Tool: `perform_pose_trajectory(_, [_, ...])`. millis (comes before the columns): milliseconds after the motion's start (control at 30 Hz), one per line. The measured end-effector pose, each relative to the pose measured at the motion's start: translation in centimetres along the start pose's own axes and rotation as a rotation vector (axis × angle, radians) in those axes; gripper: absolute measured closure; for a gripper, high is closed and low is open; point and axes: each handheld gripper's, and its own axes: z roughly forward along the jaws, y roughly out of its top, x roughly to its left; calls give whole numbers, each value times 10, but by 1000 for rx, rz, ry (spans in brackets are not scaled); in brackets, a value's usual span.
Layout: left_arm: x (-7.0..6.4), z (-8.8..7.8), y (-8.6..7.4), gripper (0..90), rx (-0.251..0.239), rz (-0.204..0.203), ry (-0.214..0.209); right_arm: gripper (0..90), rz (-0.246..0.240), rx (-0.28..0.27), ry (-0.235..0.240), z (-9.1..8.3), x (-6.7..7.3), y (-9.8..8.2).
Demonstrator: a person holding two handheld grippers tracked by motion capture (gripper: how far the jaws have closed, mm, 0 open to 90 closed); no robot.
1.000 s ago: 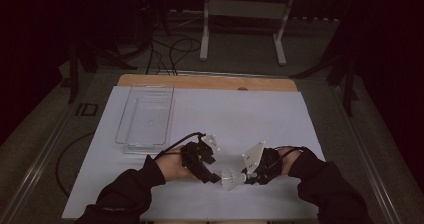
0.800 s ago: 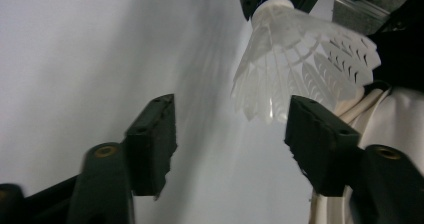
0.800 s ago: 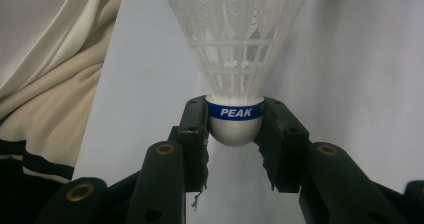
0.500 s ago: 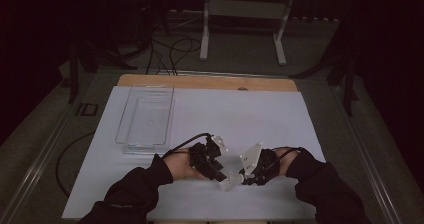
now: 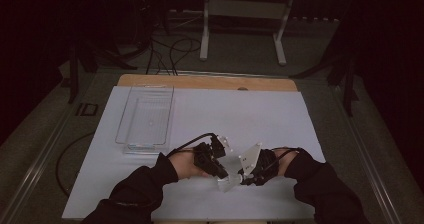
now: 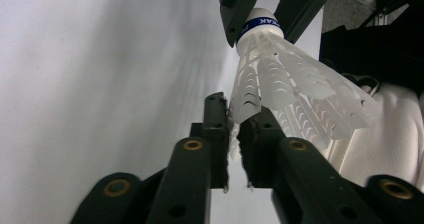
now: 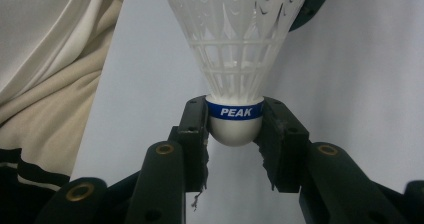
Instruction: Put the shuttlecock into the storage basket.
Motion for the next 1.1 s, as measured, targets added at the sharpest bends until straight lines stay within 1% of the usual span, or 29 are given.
perform_pose_trajectory(67, [1,0,0,873,0,-9,-3,657,1,0,2,1,0,0])
perform_pose_trajectory(133, [1,1,0,890,3,-9,-8,657,2,-1,2,1,0,-1])
perform_pose_trajectory(267, [1,1,1,898,14,-6,-4,656,5,-2,0,3,0,-1])
perform_pose_trajectory(400, [2,1,1,900,20,-9,-13,652,5,4,0,4,-1,0])
perform_pose_trajectory(533, [2,-1,1,900,21,-18,-13,625,30,4,-9,5,-3,0])
perform_pose_trajectory(600, [3,-3,0,900,19,-19,-9,463,55,20,-30,6,-5,0])
perform_pose_trajectory(633, [3,-4,0,900,16,-19,-8,382,83,28,-39,6,-6,-1])
perform_pose_trajectory(667, [3,-5,-1,900,19,-20,-3,371,104,25,-50,7,-8,-2])
perform_pose_trajectory(700, [3,-6,-1,900,18,-18,0,299,118,26,-72,7,-8,-4])
perform_pose_trajectory(767, [3,-8,-2,900,13,-22,5,257,130,22,-101,6,-7,-5])
perform_pose_trajectory(800, [3,-9,-3,900,14,-23,12,203,143,12,-95,6,-7,-6])
perform_pose_trajectory(833, [3,-11,-3,900,8,-30,12,145,154,7,-102,7,-6,-6])
perform_pose_trajectory(867, [3,-12,-4,900,8,-31,18,153,167,8,-107,7,-6,-7])
perform_pose_trajectory(900, [4,-12,-4,900,7,-29,22,133,196,-4,-119,7,-8,-7])
perform_pose_trajectory(933, [5,-13,-5,900,8,-30,23,121,210,-9,-128,7,-8,-8])
perform_pose_trajectory(967, [5,-14,-6,900,7,-34,26,120,215,-17,-127,6,-9,-8])
perform_pose_trajectory(1000, [6,-15,-7,900,14,-28,35,108,226,-34,-141,5,-9,-9])
perform_pose_trajectory(1033, [7,-16,-8,900,15,-30,37,104,246,-56,-136,4,-9,-10])
perform_pose_trajectory(1067, [7,-17,-9,900,15,-38,37,104,256,-69,-139,3,-10,-11])
perform_pose_trajectory(1100, [8,-18,-11,900,22,-47,43,104,276,-66,-156,2,-10,-11])
